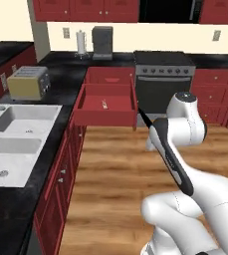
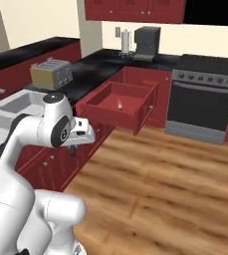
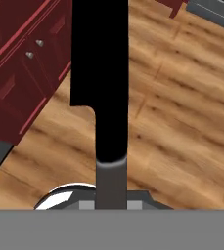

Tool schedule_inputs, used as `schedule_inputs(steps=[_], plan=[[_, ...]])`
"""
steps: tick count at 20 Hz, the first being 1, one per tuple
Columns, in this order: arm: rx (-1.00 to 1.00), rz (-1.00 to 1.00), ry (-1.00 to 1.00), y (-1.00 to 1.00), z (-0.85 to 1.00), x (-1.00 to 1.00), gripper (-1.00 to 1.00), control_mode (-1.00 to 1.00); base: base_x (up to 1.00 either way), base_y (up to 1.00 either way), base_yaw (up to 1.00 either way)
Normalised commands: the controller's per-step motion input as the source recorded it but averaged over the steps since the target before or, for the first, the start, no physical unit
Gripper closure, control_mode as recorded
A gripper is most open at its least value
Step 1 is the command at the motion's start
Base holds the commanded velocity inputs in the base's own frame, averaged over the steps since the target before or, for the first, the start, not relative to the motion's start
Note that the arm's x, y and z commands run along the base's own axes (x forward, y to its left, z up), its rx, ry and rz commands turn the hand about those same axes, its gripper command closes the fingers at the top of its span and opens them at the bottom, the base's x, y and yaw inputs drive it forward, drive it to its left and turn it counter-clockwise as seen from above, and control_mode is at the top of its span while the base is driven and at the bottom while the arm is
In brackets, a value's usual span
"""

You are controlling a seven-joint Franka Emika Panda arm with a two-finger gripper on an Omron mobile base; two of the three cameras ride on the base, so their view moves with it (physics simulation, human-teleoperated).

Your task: Pick up the metallic utensils from the counter and place them in the open drawer. Make sure not to pick up any wooden utensils.

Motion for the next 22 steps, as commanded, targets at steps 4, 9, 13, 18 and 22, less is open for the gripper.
schedule_inputs(steps=[4, 9, 13, 18, 22], plan=[[0.0, 0.0, 0.0, 0.0, 0.0, 0.0, 1.0, 1.0, 1.0, -0.03, 0.08], [0.0, 0.0, 0.0, 0.0, 0.0, 0.0, 1.0, 1.0, 1.0, 0.0, 0.02], [0.0, 0.0, 0.0, 0.0, 0.0, 0.0, 1.0, 1.0, 1.0, 0.0, -0.02], [0.0, 0.0, 0.0, 0.0, 0.0, 0.0, 1.0, 1.0, 1.0, 0.08, -0.1], [0.0, 0.0, 0.0, 0.0, 0.0, 0.0, 1.0, 1.0, 1.0, 0.24, -0.11]])
